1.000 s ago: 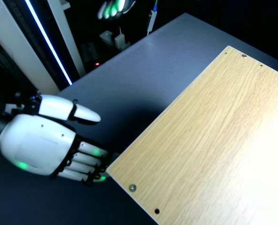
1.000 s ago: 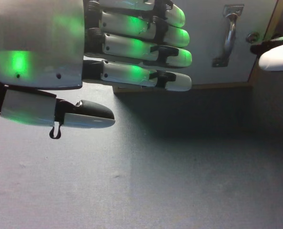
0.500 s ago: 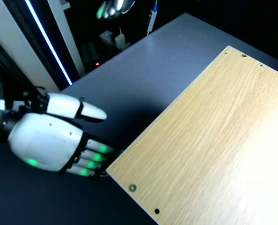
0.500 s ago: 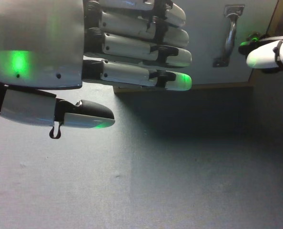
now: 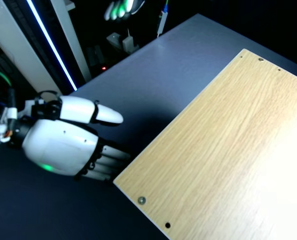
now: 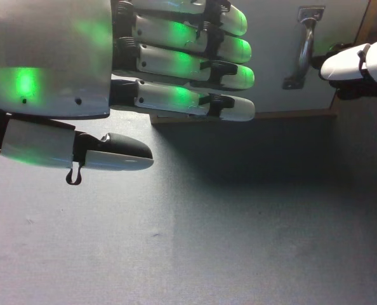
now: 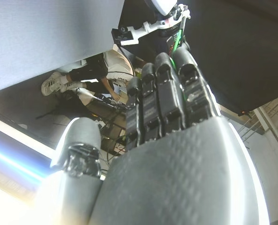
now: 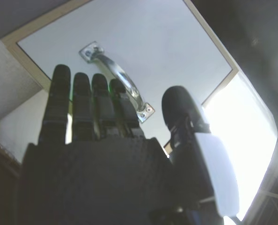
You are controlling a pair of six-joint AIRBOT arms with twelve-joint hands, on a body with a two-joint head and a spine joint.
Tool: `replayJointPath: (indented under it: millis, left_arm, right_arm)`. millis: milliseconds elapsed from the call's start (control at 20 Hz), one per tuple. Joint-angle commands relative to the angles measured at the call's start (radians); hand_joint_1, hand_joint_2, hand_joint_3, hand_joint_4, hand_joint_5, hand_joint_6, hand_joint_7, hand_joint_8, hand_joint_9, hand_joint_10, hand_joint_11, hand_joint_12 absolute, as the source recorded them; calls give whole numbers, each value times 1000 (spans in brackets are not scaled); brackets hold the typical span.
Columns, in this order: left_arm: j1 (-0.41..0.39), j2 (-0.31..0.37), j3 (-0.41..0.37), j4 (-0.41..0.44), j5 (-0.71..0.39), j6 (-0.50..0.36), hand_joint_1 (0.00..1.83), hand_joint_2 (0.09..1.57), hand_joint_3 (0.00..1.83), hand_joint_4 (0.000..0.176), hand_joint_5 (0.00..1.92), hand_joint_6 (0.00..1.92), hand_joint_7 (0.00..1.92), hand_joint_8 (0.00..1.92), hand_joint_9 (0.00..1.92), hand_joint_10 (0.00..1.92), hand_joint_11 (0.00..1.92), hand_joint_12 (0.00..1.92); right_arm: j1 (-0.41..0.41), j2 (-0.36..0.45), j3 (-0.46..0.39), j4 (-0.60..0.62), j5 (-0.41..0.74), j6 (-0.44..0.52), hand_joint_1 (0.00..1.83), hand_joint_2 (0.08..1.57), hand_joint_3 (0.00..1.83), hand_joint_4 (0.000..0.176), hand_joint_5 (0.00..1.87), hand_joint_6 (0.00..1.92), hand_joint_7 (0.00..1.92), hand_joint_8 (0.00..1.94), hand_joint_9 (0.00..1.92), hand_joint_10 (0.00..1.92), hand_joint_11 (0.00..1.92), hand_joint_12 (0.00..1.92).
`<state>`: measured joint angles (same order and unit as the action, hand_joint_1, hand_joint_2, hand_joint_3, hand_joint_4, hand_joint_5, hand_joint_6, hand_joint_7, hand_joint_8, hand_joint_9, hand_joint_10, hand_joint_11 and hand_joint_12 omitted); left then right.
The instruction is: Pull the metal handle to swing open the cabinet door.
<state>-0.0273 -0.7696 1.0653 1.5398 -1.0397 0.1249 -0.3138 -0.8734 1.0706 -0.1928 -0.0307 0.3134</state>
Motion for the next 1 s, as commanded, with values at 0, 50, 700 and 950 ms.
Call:
replayJointPath:
  millis: [0, 50, 700, 950]
  left_arm:
    - [-9, 6, 2, -94, -21, 1, 0, 1571, 72, 0, 248, 1, 270, 0, 248, 1, 0, 545]
    - [-9, 6, 2, -94, -21, 1, 0, 1571, 72, 0, 246, 0, 269, 0, 247, 0, 0, 542]
    - [-9, 6, 2, -94, -21, 1, 0, 1571, 62, 0, 253, 0, 276, 0, 251, 1, 0, 556]
    - [-9, 6, 2, -94, -21, 1, 0, 1571, 61, 0, 248, 0, 271, 0, 249, 0, 0, 567]
  right_arm:
    - [17, -3, 0, 10, 115, 10, 0, 1571, 94, 0, 52, 1, 61, 2, 61, 2, 0, 298]
    - [17, -6, 0, 10, 116, 10, 0, 1571, 93, 0, 42, 1, 51, 1, 49, 1, 0, 272]
    - [17, -65, 57, 58, 154, 10, 0, 1571, 97, 0, 29, 0, 51, 0, 50, 0, 0, 278]
    - [25, -71, 53, 82, 156, 10, 0, 1571, 96, 0, 34, 3, 47, 2, 45, 2, 0, 258]
